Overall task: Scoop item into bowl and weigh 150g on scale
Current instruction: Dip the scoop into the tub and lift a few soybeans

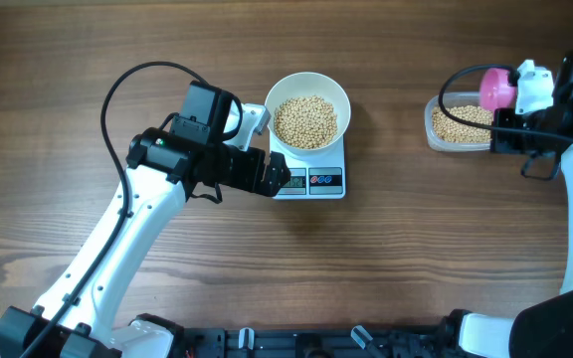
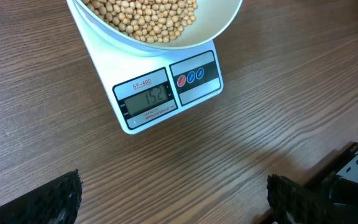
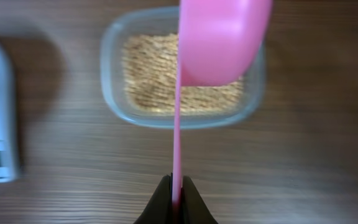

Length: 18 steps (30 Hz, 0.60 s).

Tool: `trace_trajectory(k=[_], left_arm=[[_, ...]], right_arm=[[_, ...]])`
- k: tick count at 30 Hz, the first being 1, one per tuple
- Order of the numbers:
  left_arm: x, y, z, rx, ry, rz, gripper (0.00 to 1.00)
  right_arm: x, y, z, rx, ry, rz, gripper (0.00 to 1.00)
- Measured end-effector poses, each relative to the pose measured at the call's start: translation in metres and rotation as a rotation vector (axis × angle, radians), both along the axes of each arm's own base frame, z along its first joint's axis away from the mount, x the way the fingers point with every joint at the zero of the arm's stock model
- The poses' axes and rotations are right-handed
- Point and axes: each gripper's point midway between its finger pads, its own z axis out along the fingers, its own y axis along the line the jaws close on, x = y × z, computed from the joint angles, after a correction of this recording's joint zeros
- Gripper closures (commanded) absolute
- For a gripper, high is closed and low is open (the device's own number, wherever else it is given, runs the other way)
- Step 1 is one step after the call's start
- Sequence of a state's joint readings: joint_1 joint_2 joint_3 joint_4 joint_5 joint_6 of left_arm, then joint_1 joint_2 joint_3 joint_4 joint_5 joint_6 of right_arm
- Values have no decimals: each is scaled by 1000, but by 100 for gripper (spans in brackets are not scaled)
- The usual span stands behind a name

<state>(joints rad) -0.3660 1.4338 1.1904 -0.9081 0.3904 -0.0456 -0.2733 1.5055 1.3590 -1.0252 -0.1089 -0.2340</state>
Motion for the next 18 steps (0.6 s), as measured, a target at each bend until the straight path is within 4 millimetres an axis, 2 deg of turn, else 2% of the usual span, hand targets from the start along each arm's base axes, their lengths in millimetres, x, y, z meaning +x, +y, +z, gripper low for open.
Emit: trace_trajectory(k=[5,12,16,18], left_arm=[[0,0,0,0,0,0,0],[0,0,0,0,0,0,0],[0,0,0,0,0,0,0],[0,0,0,0,0,0,0]], right_arm=[[0,-13,1,-199,36,-9,96],[2,1,9,-431,68,61,96],[-3,4,8,-438,89,74,96],[-1,16,3,-361,80,104,96]])
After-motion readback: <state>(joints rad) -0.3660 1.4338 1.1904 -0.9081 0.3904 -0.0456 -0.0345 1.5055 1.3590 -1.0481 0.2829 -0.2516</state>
